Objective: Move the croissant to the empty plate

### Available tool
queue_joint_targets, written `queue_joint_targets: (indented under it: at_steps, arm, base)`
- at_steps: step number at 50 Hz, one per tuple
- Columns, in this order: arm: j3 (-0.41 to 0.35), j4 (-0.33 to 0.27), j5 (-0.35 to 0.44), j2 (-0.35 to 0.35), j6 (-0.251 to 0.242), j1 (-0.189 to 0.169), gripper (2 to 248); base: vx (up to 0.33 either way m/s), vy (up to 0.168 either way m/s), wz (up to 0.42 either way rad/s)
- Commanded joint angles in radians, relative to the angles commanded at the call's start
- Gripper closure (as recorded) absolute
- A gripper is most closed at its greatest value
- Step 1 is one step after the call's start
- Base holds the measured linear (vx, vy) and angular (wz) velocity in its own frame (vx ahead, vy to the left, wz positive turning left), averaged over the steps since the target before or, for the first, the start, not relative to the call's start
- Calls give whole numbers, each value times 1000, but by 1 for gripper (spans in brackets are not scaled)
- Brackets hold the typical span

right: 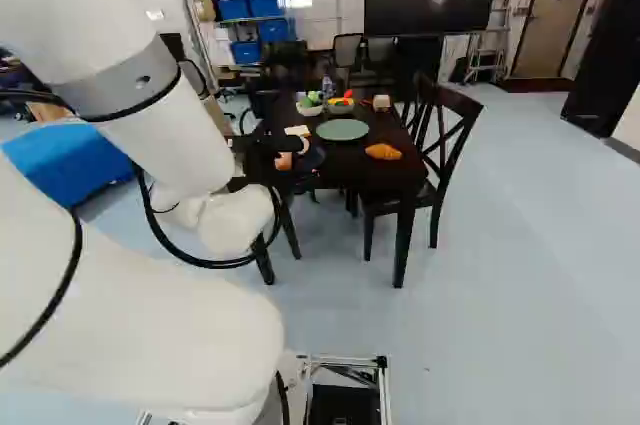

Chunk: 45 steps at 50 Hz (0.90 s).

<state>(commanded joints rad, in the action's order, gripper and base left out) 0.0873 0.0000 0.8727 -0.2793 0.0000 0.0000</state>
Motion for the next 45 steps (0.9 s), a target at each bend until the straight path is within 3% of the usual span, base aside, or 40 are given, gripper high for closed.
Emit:
queue_joint_targets:
  at_steps: [45]
  arm:
    - [0,0,0,0,0,0,3]
  base:
    - [0,0,0]
